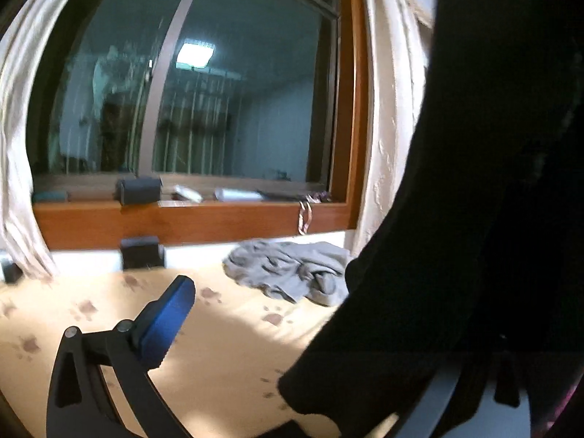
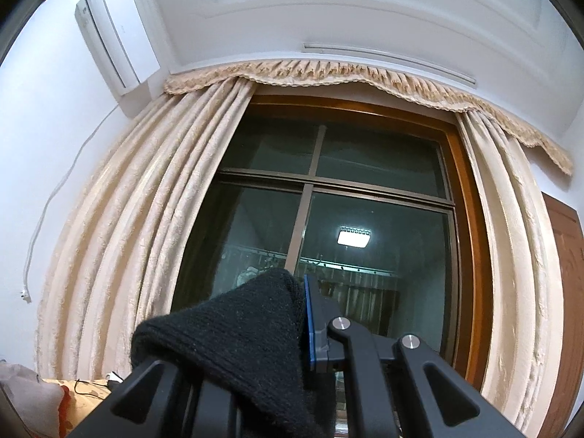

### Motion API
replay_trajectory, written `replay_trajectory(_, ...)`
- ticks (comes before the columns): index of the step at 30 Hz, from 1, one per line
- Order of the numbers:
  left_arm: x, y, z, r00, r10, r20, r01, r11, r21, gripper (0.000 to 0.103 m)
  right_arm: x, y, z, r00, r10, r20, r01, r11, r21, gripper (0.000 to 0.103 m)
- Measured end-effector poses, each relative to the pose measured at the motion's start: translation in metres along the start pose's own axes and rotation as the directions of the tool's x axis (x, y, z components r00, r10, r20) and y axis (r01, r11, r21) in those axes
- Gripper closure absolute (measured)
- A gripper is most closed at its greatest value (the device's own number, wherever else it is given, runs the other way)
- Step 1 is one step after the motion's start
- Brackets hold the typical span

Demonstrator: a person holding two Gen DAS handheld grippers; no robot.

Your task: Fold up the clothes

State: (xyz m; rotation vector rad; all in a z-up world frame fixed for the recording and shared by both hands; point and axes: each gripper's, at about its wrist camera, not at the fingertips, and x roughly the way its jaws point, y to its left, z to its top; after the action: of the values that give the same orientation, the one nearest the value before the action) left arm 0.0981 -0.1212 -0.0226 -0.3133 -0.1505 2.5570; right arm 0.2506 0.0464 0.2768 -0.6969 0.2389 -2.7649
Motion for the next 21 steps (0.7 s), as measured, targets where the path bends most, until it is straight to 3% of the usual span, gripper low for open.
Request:
replay_trajectory(1,0.003,0.002,0.001,1.000,-0.013,-0.023,0.013,0.999,-0.038,0.051,-0.002,0.001,0.001,1.000,0.001,0.004,-0.001,1.000,-0.004,0.092)
replay_trajectory(2,0.005,0.005,0.001,0.999,-0.028,-0.047,0.024,0.997,-0.080,0.068,-0.004,0.002,0.002,1.000,0.000,0.008,0.000,1.000,-0.008,0.092)
replay_trajectory(3,0.008,0.008,0.001,0.997,-0.044,-0.070,0.035,0.992,-0.121,0.092,-0.005,0.002,0.002,1.000,0.000,0.011,0.000,1.000,-0.011,0.092)
replay_trajectory(5,0.003,0.017,0.004,0.997,-0.050,-0.057,0.039,0.982,-0.184,0.094,-0.007,0.002,0.003,1.000,-0.002,0.014,0.002,1.000,-0.020,0.092)
replay_trajectory(9,-0.039,0.045,0.026,0.996,0.048,0.070,-0.029,0.968,-0.249,0.095,-0.013,0.000,0.003,0.999,-0.032,0.030,0.034,0.998,-0.050,0.092)
replay_trajectory(12,-0.094,0.068,0.053,0.964,0.153,0.218,-0.079,0.946,-0.315,0.095,-0.018,-0.007,0.003,0.998,-0.051,0.039,0.052,0.998,-0.040,0.092)
replay_trajectory(14,-0.138,0.080,0.071,0.918,0.226,0.327,-0.103,0.929,-0.354,0.095,-0.017,-0.013,0.002,0.998,-0.054,0.036,0.055,0.998,-0.023,0.092)
replay_trajectory(18,-0.223,0.080,0.100,0.790,0.334,0.514,-0.138,0.914,-0.382,0.095,-0.013,-0.013,0.000,0.999,-0.032,0.019,0.032,0.999,-0.015,0.092)
replay_trajectory(21,-0.284,0.063,0.120,0.665,0.385,0.640,-0.184,0.915,-0.359,0.095,-0.013,-0.006,0.002,0.999,-0.008,0.033,0.009,1.000,-0.023,0.092)
